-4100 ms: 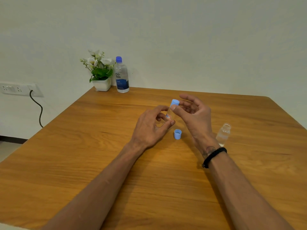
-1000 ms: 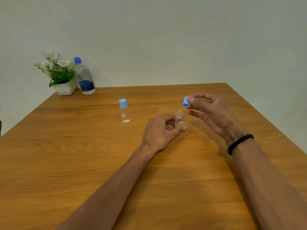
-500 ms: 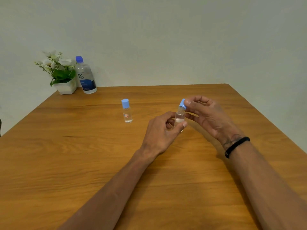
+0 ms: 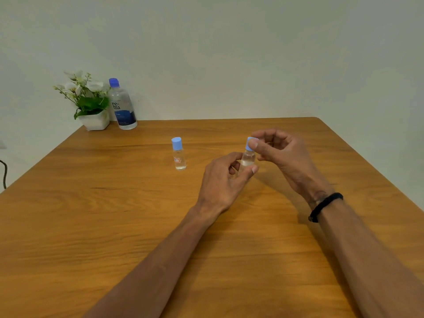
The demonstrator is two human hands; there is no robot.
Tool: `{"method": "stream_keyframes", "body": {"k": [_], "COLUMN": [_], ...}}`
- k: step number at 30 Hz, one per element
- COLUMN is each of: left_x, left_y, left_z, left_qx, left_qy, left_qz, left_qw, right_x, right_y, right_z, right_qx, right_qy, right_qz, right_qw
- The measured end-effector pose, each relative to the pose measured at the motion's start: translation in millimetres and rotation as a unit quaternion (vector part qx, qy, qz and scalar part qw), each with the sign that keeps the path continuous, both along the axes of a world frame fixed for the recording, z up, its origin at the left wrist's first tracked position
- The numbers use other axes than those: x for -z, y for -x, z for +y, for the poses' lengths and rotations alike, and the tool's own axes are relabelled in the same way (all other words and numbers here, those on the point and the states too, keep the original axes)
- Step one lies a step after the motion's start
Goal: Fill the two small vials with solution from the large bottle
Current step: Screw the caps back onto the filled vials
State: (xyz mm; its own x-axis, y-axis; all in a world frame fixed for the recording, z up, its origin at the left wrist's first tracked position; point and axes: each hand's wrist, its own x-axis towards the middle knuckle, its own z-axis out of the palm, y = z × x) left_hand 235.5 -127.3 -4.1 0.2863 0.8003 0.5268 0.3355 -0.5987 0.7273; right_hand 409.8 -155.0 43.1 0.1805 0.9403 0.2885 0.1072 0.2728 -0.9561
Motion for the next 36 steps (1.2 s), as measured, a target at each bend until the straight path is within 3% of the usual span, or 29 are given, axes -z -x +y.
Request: {"method": "stream_keyframes", "body": {"k": [4,8,17,23,28,33,36], "left_x": [0,-1,2,1,0,2,3], "left_y": [1,2,2,3,3,3,3], "left_z": [1,1,2,3,3,3,4], "left_qx": [0.0,0.004,-0.012,-0.027,-0.03,-0.027,-0.024], "left_qy": [-0.002,-0.005,-0.014,-0.003,0.001,0.002,0.003], "left_qz": [-0.002,-0.005,0.016,-0.017,-0.016,-0.017,-0.005], "left_qw": [1.0,1.0,1.0,0.999,0.999,1.0,1.0], "right_x": [-5,-6,2,-6,-3,-4,-2], "right_y": [-4,-5,11,4,6,3,5], "right_z": [0,-3,3,-3,-1,-2,-1], "right_qx": [-0.071,-0.116,0.013,-0.066,0.002,-0.052,-0.02], "right_qy": [0.015,0.022,-0.023,0.007,-0.006,0.019,0.005], "right_qz": [0.063,0.071,0.016,0.06,0.028,0.065,0.045], "right_qw": [0.995,0.99,1.0,0.996,1.0,0.996,0.999]}}
